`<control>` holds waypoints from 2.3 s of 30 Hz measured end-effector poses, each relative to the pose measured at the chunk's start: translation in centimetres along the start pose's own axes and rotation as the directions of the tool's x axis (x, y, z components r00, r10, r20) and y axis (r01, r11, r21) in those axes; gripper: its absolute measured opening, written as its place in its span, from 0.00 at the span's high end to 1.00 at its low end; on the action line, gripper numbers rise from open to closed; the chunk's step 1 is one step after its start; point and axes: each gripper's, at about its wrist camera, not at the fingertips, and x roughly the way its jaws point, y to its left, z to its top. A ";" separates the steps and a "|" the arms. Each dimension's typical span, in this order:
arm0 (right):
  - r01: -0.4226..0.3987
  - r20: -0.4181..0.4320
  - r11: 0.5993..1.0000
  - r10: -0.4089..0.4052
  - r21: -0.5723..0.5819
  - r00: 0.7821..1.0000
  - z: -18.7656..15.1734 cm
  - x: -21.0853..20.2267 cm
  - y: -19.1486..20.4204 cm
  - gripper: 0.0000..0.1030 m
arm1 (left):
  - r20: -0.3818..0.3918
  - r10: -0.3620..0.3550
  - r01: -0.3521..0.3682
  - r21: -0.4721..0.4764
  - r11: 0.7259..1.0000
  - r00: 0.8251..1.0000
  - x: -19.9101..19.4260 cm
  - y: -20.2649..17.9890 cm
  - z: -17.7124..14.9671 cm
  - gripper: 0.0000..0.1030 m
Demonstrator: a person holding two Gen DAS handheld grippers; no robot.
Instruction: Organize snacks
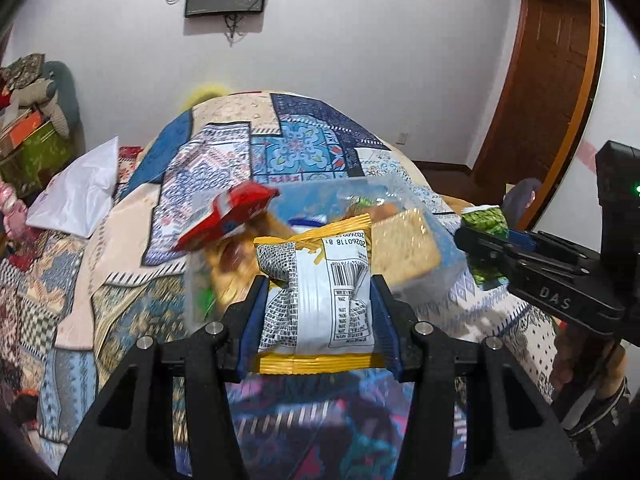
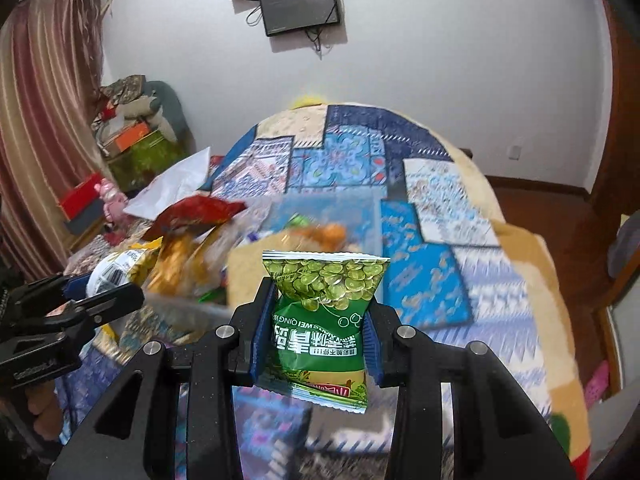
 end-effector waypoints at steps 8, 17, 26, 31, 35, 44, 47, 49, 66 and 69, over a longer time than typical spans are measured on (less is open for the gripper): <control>-0.016 0.003 0.998 0.016 0.055 1.000 2.2 3.2 -1.0 0.66 | -0.012 0.003 -0.004 -0.029 1.000 1.000 4.5 0.7 3.2 0.52; -0.028 -0.023 0.996 0.030 0.090 0.999 2.2 5.0 -2.0 0.65 | -0.061 0.011 -0.014 -0.057 0.998 0.998 8.0 0.9 3.6 0.51; 0.038 -0.031 0.999 -0.037 0.030 0.999 2.3 4.1 -1.7 0.50 | -0.034 0.036 -0.036 -0.017 0.999 0.999 6.2 0.1 3.1 0.34; 0.025 -0.001 1.000 -0.025 0.003 1.000 2.6 1.9 -1.4 0.42 | -0.015 0.021 -0.022 -0.038 0.999 1.000 4.0 0.2 3.1 0.34; 0.031 0.020 0.999 -0.031 -0.016 0.999 2.7 0.1 -0.7 0.42 | 0.010 0.017 -0.017 -0.041 0.999 1.000 1.6 -0.1 3.0 0.34; 0.005 0.135 0.998 0.004 -0.063 0.991 2.5 -8.1 2.1 0.42 | 0.167 0.045 -0.042 -0.025 0.999 0.985 -8.1 -1.8 2.3 0.34; -0.008 0.177 0.997 0.021 -0.075 0.984 2.2 -11.0 3.0 0.41 | 0.222 0.045 -0.039 -0.029 0.999 0.974 -11.6 -2.3 1.6 0.29; -0.013 0.202 0.996 0.030 -0.085 0.979 1.9 -12.6 3.7 0.38 | 0.257 0.046 -0.041 -0.024 0.999 0.965 -13.7 -2.6 1.1 0.24; 0.015 0.320 0.996 0.013 -0.086 0.947 -0.7 -18.1 6.3 0.01 | 0.402 0.120 -0.135 0.009 0.991 0.908 -21.5 -4.5 -2.7 0.02; 0.025 0.320 0.996 0.003 -0.085 0.947 -0.9 -18.2 6.4 0.01 | 0.399 0.108 -0.122 0.011 0.992 0.910 -21.7 -4.6 -3.0 0.02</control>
